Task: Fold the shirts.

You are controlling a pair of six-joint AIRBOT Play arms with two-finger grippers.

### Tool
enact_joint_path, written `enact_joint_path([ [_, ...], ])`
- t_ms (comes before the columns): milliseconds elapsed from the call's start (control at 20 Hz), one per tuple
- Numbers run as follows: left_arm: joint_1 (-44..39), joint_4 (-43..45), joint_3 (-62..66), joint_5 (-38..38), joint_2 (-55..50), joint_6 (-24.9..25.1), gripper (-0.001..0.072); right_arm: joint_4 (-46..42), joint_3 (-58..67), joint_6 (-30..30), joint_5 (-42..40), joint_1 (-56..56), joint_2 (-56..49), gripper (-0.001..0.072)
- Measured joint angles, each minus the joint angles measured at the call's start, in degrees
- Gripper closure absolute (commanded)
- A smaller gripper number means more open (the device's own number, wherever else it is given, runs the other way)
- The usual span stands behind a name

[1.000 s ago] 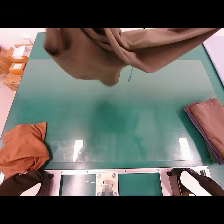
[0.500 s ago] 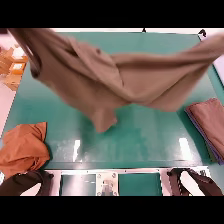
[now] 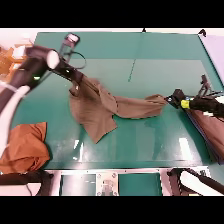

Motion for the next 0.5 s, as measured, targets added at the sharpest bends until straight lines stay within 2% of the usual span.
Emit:
enact_joint_path([
  [50, 0.0, 0.0, 1.0, 0.5, -2.6, 0.2, 0.0464, 1.6, 0.7, -1.7, -1.3, 0.0, -2.8, 0.0444],
  [100, 0.0, 0.1, 2.2, 0.7, -4.3, 0.3, 0.0209, 2.9, 2.2, -3.5, -2.0, 0.0, -5.5, 0.0284],
  [150, 0.0, 0.9, 3.7, -0.2, -5.9, 0.3, 0.0178, 3.3, 4.0, -5.0, -1.9, -0.4, -7.4, 0.0235],
  [350, 2.2, 5.7, 11.2, -11.7, -8.2, 0.0, 0.0178, 1.2, 12.7, -8.1, 5.8, -4.1, -10.6, 0.0236],
  [500, 7.2, 3.5, 11.3, -21.4, -7.9, -1.4, 0.0178, -2.5, 13.7, -8.3, 11.6, -7.7, -9.2, 0.0236],
])
